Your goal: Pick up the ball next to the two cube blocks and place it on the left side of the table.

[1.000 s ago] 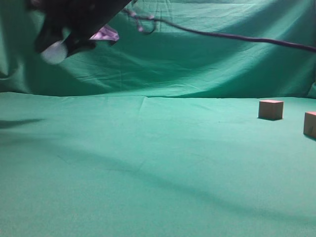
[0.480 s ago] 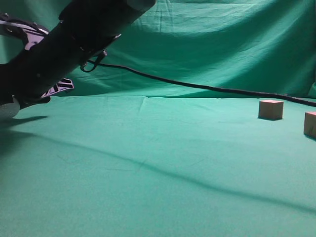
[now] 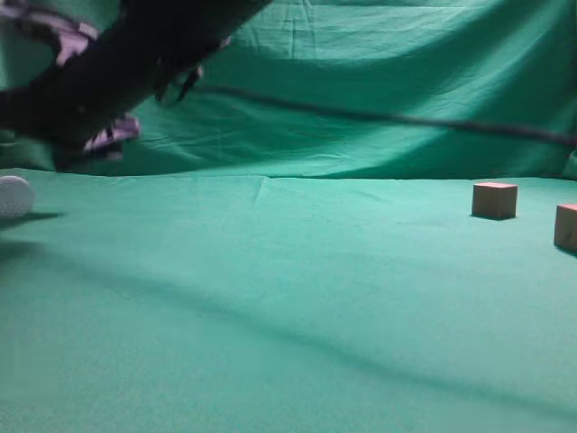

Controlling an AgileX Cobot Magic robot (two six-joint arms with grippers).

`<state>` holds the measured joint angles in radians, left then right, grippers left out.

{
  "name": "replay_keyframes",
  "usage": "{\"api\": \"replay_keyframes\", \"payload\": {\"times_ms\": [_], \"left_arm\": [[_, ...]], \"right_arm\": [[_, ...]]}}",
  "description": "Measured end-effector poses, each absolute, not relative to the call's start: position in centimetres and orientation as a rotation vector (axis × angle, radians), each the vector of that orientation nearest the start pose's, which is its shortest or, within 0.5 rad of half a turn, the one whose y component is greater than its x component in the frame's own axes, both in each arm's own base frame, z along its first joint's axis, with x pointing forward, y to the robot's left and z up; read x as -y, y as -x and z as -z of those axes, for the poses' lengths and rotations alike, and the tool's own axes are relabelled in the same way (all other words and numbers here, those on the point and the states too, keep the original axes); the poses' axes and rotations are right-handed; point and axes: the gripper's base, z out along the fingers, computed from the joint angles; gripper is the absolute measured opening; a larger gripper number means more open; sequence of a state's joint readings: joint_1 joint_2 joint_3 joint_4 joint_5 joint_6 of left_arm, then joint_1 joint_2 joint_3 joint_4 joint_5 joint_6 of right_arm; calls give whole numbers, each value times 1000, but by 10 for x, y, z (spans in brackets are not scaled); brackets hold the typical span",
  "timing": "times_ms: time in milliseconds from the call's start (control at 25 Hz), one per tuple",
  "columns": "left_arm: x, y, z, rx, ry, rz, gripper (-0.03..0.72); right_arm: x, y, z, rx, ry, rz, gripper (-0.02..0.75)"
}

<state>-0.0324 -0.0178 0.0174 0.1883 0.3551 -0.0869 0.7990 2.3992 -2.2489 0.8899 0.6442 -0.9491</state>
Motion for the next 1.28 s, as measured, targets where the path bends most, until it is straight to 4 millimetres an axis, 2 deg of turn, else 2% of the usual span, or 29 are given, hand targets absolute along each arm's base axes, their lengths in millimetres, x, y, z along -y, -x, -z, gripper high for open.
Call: {"api": "replay_keyframes", "payload": {"times_ms": [80,160,320,400,560,720,840,1040,1280], "left_arm": [[-4,-53,-177,-1832,-66,-100,0],[-4,-53,-177,-1832,-66,-100,0],[-4,-53,-177,-1832,-66,-100,0],[-4,-53,-177,-1832,-66,-100,0],[-4,-53,-177,-1832,-66,-100,0],[-4,-53,-177,-1832,-66,-100,0],[-4,-53,-177,-1832,-66,-100,0],[-4,-53,-177,-1832,-66,-100,0],[-4,-53,-177,-1832,-66,-100,0]], "right_arm": [[-406,-356,-279,-1813,1290,-882,68],[-384,-354,-293,-1977,1303,-834,0],[-341,-350,-309,-2326,1267,-598,0],[-326,-346,-329,-2350,1224,-521,0],[-304,-324,-380,-2297,1139,-521,0],[-279,-297,-413,-2264,1115,-506,0],[-258,-277,-423,-2287,1091,-476,0],[-231,-246,-416,-2363,1038,-478,0],[-197,-208,-408,-2322,946,-506,0]]}}
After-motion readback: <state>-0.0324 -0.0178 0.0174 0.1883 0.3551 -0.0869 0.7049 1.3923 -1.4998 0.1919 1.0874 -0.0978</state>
